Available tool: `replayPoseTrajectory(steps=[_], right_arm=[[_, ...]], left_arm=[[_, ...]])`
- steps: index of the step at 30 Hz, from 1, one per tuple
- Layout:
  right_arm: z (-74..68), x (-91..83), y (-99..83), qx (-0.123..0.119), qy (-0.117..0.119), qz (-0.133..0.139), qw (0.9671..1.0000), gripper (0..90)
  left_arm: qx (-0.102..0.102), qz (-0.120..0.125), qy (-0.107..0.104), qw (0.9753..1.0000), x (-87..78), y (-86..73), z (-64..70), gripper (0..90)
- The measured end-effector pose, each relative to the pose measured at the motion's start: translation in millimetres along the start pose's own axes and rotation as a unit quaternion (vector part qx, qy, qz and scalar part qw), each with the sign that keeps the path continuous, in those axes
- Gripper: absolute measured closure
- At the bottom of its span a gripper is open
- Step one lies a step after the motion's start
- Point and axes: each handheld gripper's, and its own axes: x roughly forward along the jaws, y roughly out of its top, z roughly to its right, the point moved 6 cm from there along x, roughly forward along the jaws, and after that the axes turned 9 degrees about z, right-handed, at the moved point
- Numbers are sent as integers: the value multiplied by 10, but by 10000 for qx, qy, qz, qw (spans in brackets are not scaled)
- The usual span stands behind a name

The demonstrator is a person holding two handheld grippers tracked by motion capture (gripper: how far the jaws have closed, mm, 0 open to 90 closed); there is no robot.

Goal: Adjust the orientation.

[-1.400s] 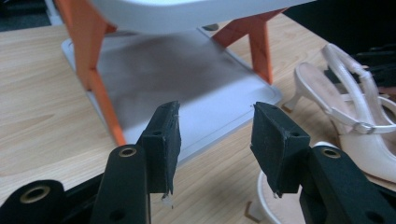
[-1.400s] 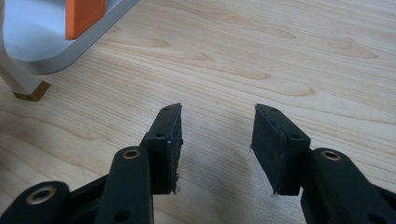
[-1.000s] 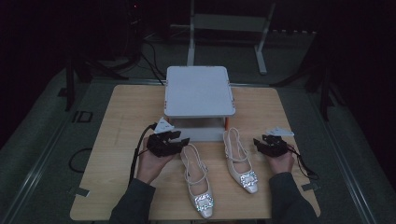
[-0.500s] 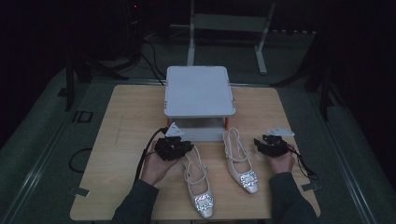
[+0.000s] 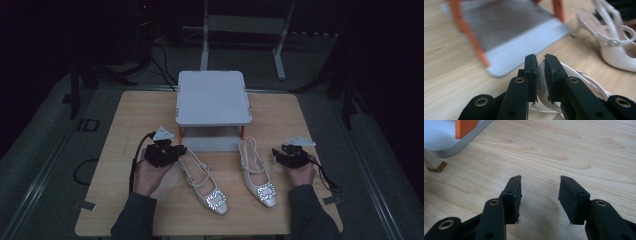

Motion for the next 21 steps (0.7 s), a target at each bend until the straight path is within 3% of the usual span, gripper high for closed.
replayPoseTrajectory(steps=[3, 4, 7, 12, 15, 16, 19, 20, 21], right_arm=[[5, -1, -1, -2, -9, 7, 10000, 526], [5, -1, -1, 5, -6, 7, 10000, 526], [4, 2, -3, 0, -10, 3, 10000, 527], [1, 7, -7, -6, -9, -7, 10000, 528], [0, 8, -8, -7, -8, -12, 10000, 529], [2, 8, -8, -3, -15, -12, 10000, 529], [2, 8, -9, -2, -15, -14, 10000, 529], [1, 9, -9, -5, -15, -14, 10000, 529], [-1, 12, -11, -10, -12, -19, 10000, 529]], left_arm=[[-138, 42, 155, 9998, -81, -10, -120, 810], [-276, 73, 295, 9992, -164, -28, -239, 809], [-474, 151, 529, 9974, -280, -56, -410, 809], [-768, 264, 926, 9924, -448, -113, -672, 809], [-857, 291, 1038, 9905, -525, -139, -770, 807], [-1011, 383, 1140, 9876, -606, -167, -869, 807], [-1073, 404, 1198, 9862, -644, -186, -918, 807], [-1192, 434, 1314, 9832, -705, -230, -1001, 807], [-1225, 444, 1322, 9826, -716, -244, -1022, 807]])
